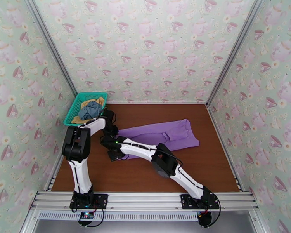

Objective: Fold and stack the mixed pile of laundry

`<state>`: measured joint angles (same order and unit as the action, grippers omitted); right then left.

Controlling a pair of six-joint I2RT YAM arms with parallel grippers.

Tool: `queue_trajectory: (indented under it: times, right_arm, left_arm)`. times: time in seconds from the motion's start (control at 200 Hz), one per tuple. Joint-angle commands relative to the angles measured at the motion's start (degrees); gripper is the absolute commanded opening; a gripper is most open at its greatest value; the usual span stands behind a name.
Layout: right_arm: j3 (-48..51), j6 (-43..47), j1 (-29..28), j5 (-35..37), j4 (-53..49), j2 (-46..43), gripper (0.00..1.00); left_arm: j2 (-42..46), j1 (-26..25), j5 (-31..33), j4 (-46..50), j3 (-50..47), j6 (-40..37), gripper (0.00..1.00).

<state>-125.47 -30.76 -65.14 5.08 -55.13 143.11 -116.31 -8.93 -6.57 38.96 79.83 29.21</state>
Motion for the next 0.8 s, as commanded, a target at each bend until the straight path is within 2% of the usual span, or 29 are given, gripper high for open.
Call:
queue_trajectory:
  times: [0.0, 0.03, 0.245, 0.321, 0.406, 0.606, 0.791]
  right_arm:
    - [-0.06, -0.13, -0.2, 2.77, -5.07, 5.79, 0.37]
    - [-0.55, -0.18, -0.26, 2.81, -7.22, 6.34, 0.35]
    - [-1.31, 0.13, -0.9, 1.69, -7.76, 7.91, 0.12]
    - [-1.05, 0.27, -1.2, 1.14, -7.42, 7.42, 0.0]
    - [0.68, 0.92, -1.61, 0.07, -6.04, 4.97, 0.0]
    - [8.08, 0.73, -1.74, -5.29, 5.41, -6.44, 0.0]
    - [13.3, 0.19, -1.59, -2.91, 9.03, -15.67, 0.0]
  left_arm:
    - [-5.43, -1.25, -4.95, -2.86, -3.07, -0.12, 0.03]
    - [-5.61, -1.18, -5.3, -3.18, -3.46, -0.07, 0.0]
    - [-6.35, -1.36, -6.61, -6.24, -7.02, 0.84, 0.0]
    - [-5.42, -1.45, -6.51, -6.89, -8.04, 1.32, 0.0]
    - [-3.99, -1.49, -7.25, -7.47, -9.19, 1.56, 0.0]
    - [3.8, -2.05, -7.75, -5.26, -10.52, 1.42, 0.0]
    - [9.78, -3.37, -7.77, -1.06, -8.77, 0.76, 0.0]
